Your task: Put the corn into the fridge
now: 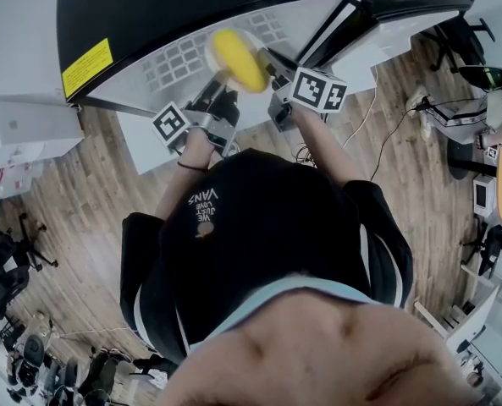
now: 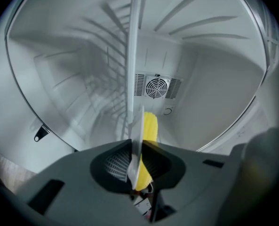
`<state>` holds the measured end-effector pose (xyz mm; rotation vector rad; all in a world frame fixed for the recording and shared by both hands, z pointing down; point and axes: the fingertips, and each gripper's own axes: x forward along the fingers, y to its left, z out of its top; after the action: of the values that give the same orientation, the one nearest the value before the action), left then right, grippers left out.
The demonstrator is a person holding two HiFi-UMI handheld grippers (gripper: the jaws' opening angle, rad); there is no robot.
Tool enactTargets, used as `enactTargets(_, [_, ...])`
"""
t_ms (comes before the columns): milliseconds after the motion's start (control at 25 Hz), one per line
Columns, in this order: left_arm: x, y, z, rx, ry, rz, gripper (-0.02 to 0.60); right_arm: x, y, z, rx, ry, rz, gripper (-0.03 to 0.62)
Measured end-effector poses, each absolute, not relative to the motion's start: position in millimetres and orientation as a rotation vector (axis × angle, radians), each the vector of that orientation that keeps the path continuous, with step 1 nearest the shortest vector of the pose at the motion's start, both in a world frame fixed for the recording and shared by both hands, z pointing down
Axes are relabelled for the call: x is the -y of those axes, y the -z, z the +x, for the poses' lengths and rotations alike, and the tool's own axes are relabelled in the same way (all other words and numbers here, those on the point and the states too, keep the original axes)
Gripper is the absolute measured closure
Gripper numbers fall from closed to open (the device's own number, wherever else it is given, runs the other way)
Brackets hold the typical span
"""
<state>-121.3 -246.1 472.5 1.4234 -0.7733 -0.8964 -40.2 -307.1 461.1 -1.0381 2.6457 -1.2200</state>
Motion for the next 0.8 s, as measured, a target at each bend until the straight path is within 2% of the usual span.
enactTargets(800, [247.3, -470.0, -123.6, 0.771, 1.05, 1.2, 0.522, 318.2, -458.5, -45.2, -2.71, 1.17, -1.021, 0.545])
